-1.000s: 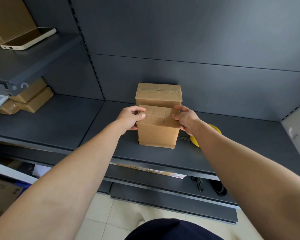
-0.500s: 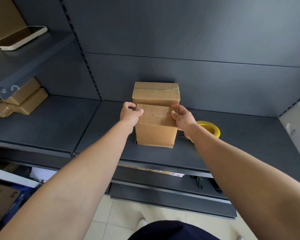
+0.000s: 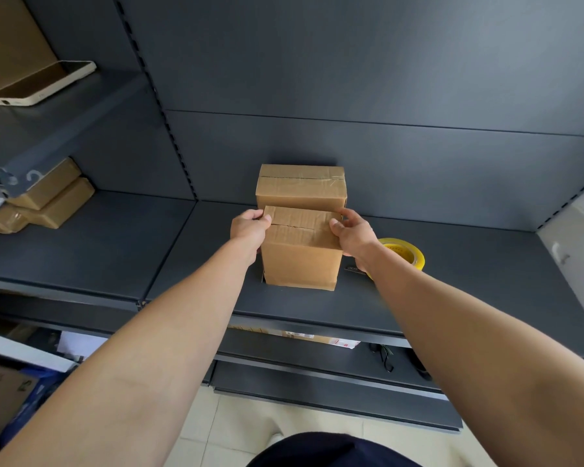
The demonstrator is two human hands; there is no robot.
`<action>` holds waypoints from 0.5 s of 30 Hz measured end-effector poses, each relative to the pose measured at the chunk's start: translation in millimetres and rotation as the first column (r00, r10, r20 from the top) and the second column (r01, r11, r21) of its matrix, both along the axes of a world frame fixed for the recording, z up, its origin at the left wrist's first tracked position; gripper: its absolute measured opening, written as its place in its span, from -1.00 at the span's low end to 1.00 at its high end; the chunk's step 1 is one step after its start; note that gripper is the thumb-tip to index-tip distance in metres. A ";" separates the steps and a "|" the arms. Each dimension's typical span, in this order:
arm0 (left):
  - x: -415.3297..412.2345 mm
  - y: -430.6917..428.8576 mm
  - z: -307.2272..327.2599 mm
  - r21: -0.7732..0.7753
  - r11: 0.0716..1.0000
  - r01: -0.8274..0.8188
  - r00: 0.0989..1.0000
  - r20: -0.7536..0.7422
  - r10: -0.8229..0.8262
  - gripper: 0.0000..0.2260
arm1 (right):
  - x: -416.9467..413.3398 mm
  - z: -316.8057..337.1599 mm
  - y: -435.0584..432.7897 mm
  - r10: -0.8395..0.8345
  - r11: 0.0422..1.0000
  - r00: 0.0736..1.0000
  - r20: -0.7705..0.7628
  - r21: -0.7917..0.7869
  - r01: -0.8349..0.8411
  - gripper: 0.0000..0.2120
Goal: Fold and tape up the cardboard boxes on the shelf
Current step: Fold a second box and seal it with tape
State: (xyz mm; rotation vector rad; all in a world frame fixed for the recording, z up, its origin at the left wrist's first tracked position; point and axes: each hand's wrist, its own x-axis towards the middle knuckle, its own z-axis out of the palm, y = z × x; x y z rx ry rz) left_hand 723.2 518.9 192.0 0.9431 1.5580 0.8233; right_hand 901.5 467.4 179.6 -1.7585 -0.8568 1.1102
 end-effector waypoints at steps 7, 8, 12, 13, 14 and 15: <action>0.0 0.1 5.2 0.003 1.000 0.025 0.997 -0.068 -0.025 -0.67 | 19.5 0.3 -13.5 -0.071 0.997 0.986 -0.152 0.000 0.072 -0.64; 0.7 1.3 5.3 0.007 1.000 0.027 0.997 -0.078 -0.027 -0.67 | 27.5 -1.8 -16.7 -0.115 0.993 0.983 -0.140 -0.004 0.116 -0.67; 4.1 8.4 9.0 0.063 0.997 0.036 0.989 -0.145 -0.027 -0.71 | 52.9 -10.6 -23.4 -0.222 0.975 0.975 -0.021 -0.019 0.222 -0.73; 4.6 10.3 10.4 0.080 0.996 0.038 0.988 -0.155 -0.026 -0.73 | 56.8 -12.3 -23.5 -0.219 0.975 0.976 0.014 -0.034 0.219 -0.73; 4.9 11.8 11.2 0.093 0.995 0.042 0.986 -0.165 -0.027 -0.74 | 60.4 -16.3 -23.0 -0.215 0.975 0.976 0.039 -0.045 0.216 -0.74; 5.0 12.5 11.4 0.100 0.994 0.044 0.984 -0.176 -0.026 -0.74 | 62.2 -18.2 -22.2 -0.213 0.975 0.975 0.063 -0.053 0.216 -0.77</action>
